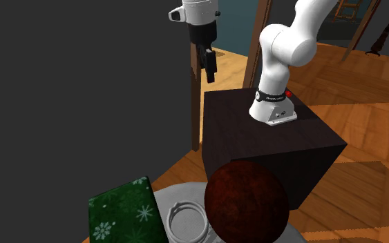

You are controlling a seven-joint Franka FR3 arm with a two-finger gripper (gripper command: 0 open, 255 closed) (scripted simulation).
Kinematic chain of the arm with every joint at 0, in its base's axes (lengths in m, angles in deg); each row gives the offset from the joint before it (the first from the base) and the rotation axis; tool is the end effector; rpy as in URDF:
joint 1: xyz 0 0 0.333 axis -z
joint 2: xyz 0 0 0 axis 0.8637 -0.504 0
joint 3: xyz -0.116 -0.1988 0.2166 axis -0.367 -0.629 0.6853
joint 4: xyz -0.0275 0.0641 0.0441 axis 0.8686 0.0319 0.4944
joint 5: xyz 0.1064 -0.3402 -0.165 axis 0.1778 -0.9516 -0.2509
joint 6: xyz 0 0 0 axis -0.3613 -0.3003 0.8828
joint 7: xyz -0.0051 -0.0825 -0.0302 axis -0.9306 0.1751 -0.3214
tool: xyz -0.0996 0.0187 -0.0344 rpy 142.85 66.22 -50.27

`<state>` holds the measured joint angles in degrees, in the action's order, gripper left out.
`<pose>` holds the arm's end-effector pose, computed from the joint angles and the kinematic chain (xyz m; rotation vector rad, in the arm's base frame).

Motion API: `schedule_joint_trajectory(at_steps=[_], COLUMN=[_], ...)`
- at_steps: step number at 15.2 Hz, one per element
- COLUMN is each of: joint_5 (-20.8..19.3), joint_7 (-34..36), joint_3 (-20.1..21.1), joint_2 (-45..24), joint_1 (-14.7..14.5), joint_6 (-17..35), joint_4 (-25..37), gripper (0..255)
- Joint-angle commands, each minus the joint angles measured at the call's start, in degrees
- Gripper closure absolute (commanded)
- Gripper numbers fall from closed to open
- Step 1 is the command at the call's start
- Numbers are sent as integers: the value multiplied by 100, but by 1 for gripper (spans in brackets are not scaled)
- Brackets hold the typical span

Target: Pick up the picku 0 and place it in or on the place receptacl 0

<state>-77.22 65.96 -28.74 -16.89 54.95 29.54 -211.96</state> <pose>0.3499 0.1309 0.4472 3.0773 0.0614 -0.2253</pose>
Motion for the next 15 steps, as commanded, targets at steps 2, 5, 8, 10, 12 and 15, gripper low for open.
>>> schedule_joint_trajectory(at_steps=[2, 5, 8, 10, 12, 15], joint_5=[73, 66, -38, -168, -350, -704], joint_7=[330, 676, 1056, 1334, 1632, 2108], joint_3=[291, 575, 840, 997, 1129, 1260], joint_2=[-494, -1064, -1687, -2128, -2587, -3300], joint_1=[-73, -123, -158, -182, -217, -311], joint_6=[450, 903, 1327, 1585, 1817, 2107], joint_4=[72, 197, 392, 561, 760, 1116], gripper=[0, 0, 0, 0, 0, 0])
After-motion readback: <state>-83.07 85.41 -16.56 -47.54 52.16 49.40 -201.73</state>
